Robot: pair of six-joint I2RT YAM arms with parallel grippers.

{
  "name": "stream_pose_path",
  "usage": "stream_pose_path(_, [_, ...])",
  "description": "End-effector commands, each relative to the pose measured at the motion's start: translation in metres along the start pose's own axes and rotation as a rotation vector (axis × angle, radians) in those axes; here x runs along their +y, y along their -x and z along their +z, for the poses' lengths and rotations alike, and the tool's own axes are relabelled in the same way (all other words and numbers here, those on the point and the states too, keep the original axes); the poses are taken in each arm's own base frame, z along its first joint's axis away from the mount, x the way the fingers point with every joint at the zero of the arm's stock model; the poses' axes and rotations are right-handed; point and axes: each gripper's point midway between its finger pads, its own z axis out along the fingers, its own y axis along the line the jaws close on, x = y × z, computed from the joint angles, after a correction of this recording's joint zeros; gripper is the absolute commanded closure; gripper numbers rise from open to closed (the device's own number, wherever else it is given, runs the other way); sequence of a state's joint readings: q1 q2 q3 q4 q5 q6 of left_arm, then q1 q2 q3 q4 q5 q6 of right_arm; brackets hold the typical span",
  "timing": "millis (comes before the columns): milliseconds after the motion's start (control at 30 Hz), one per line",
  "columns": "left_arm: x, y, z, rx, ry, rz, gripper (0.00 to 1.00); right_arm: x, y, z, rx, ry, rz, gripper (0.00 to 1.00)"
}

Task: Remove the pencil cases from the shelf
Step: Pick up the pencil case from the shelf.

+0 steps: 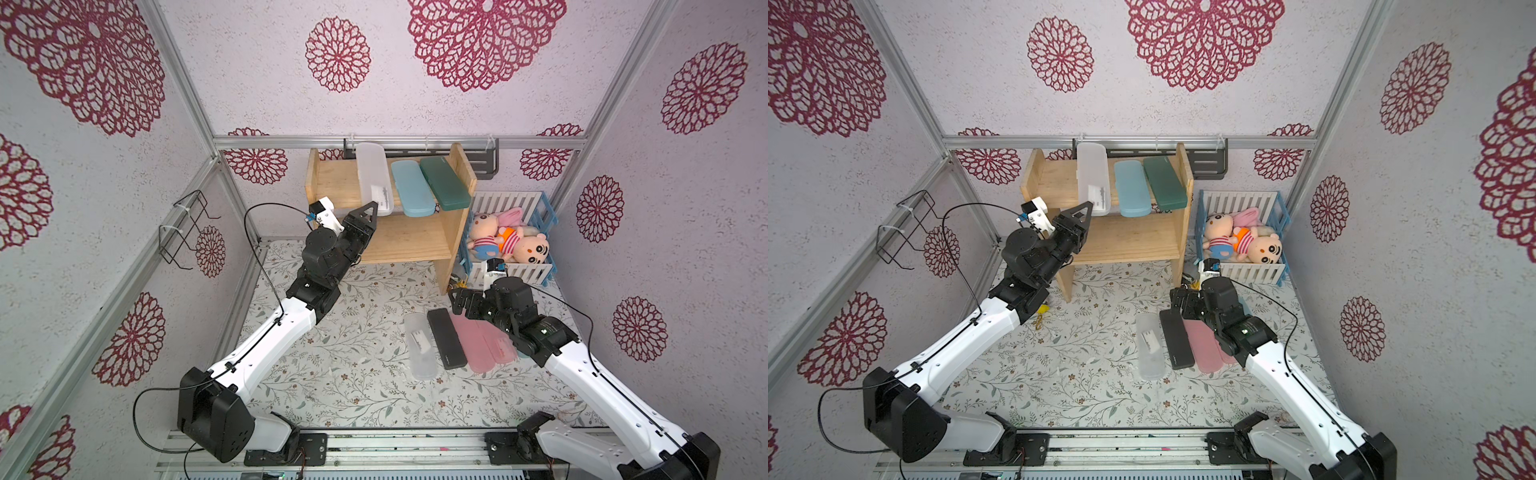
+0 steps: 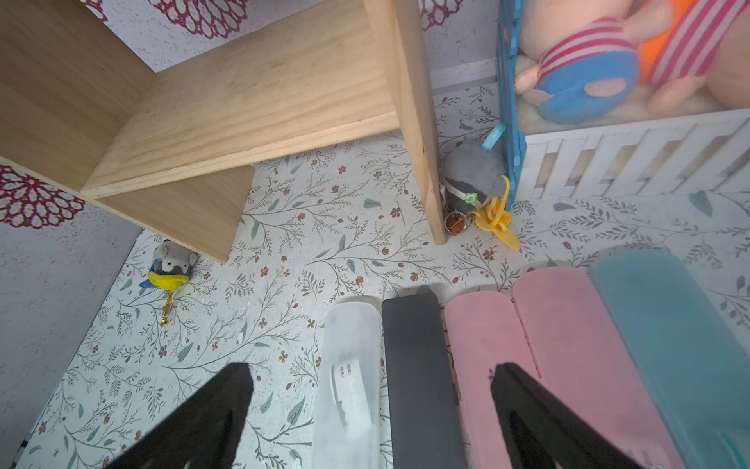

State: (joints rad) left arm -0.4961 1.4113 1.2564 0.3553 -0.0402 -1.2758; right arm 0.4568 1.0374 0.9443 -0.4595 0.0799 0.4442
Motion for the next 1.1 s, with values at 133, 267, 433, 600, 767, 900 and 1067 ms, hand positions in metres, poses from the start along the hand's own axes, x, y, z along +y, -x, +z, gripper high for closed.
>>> stream_pose_path(133, [-0.008,0.01,-0.016,-0.043,-0.028,0.035,1.0,0.005,0.011,-0.012,-0.046,0.039,-0.01,0.01])
stream_pose_path(267, [-0.011,0.01,-0.031,-0.056,-0.075,0.073,1.0,0.026,0.033,-0.043,-0.162,0.154,-0.013,0.01])
stream_pose_path(433, [-0.017,0.006,-0.06,-0.019,-0.096,0.237,1.0,0.041,0.058,-0.086,-0.29,0.249,-0.016,0.01])
stream_pose_path(600, [-0.006,0.004,-0.11,-0.038,-0.107,0.398,1.0,0.062,0.064,-0.102,-0.316,0.343,-0.001,0.01])
stream_pose_path(767, [0.023,0.001,-0.161,-0.05,-0.043,0.517,1.0,0.098,0.075,-0.111,-0.334,0.443,0.008,0.01])
stream_pose_path(900, [0.045,-0.006,-0.198,-0.053,-0.031,0.584,1.0,0.143,0.083,-0.114,-0.33,0.528,0.011,0.01])
stream_pose_path(1067, [0.065,-0.013,-0.229,-0.061,-0.033,0.629,1.0,0.195,0.094,-0.125,-0.323,0.651,0.03,0.01])
